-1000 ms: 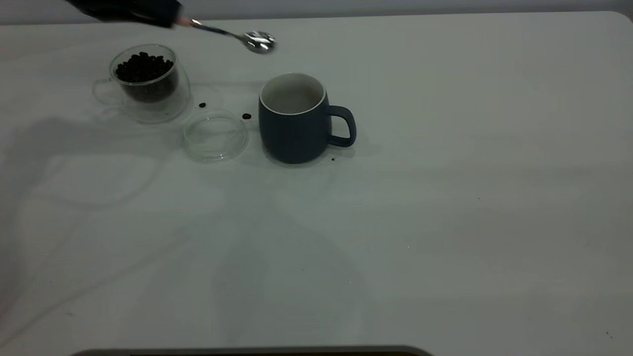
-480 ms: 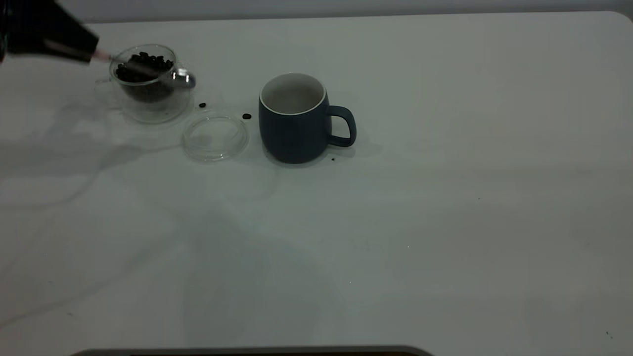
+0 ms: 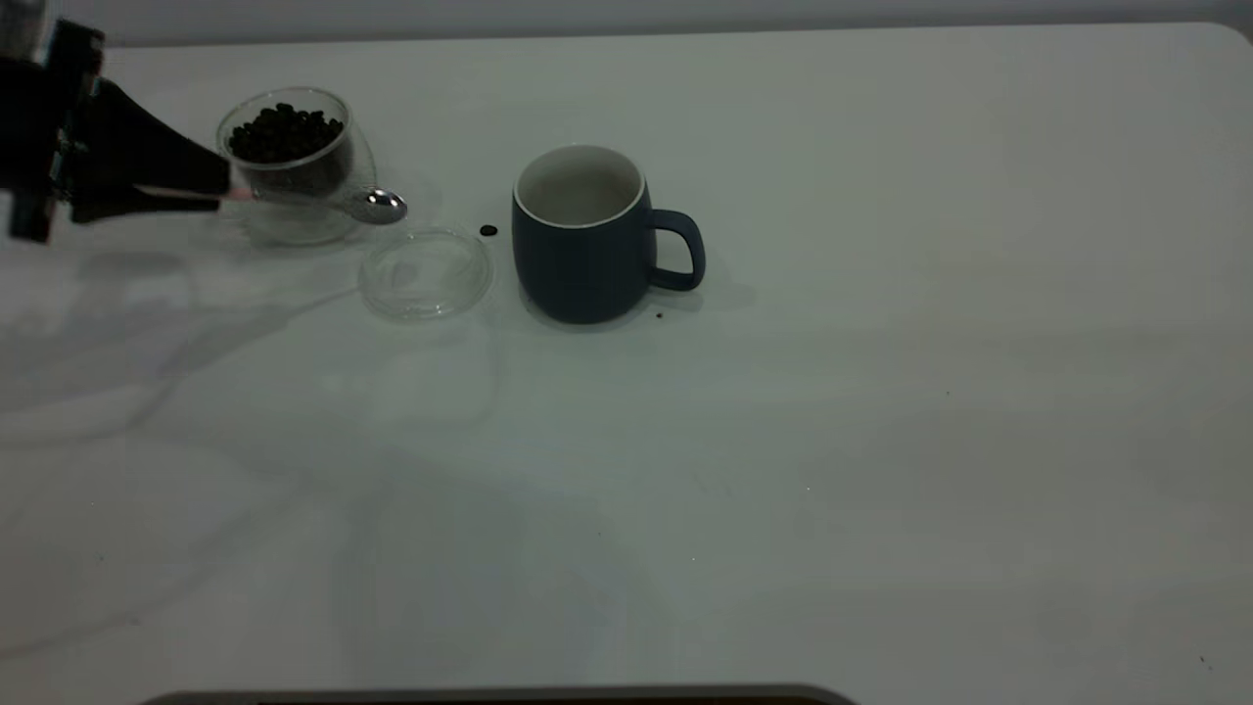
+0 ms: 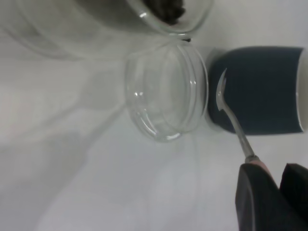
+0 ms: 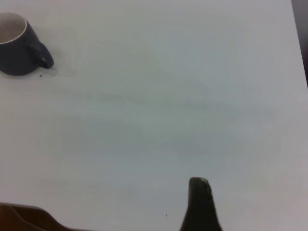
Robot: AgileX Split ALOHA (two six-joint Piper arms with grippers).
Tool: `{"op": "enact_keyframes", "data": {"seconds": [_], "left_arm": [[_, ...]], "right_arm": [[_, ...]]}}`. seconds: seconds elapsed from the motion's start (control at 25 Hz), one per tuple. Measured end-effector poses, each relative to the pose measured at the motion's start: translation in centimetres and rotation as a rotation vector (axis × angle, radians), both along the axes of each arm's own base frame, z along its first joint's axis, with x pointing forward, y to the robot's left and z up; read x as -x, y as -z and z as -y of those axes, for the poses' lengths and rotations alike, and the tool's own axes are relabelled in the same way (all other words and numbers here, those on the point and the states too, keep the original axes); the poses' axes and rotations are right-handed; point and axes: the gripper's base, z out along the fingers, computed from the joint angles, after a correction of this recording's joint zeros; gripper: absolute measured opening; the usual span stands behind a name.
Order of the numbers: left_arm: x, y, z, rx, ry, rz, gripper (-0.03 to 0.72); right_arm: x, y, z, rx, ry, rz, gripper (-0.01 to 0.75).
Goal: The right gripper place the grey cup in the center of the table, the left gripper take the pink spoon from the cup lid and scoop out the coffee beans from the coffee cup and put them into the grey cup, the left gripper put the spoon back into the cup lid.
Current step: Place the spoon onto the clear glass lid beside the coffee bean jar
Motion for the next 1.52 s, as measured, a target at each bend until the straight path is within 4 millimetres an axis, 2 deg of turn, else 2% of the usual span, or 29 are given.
{"op": "enact_keyframes", "data": {"seconds": [0.28, 0.6, 1.2, 1.36, 1.52], "left_arm": [[0.4, 3.8, 0.3, 0.062, -0.067, -0.011, 0.115], [0.8, 6.1, 1.3, 0.089, -0.067, -0.014, 0.115], [0.4, 6.6, 2.8, 0.072, -0.05, 0.041, 0.121], [0.4, 6.7, 3.1, 0.064, -0.044, 0.037, 0.147], [0.4, 6.7, 3.3, 0.057, -0.033, 0.046, 0.218]], "right_arm": [[0.0, 0.0, 0.0, 0.0, 0.0, 0.0, 0.591], [0.0, 0.0, 0.0, 0.0, 0.0, 0.0, 0.591], [0.0, 0.0, 0.0, -0.001, -0.001, 0.0, 0.591], [0.0, 0.0, 0.0, -0.001, -0.001, 0.0, 0.591], [0.0, 0.0, 0.0, -0.001, -0.001, 0.0, 0.591]]}}
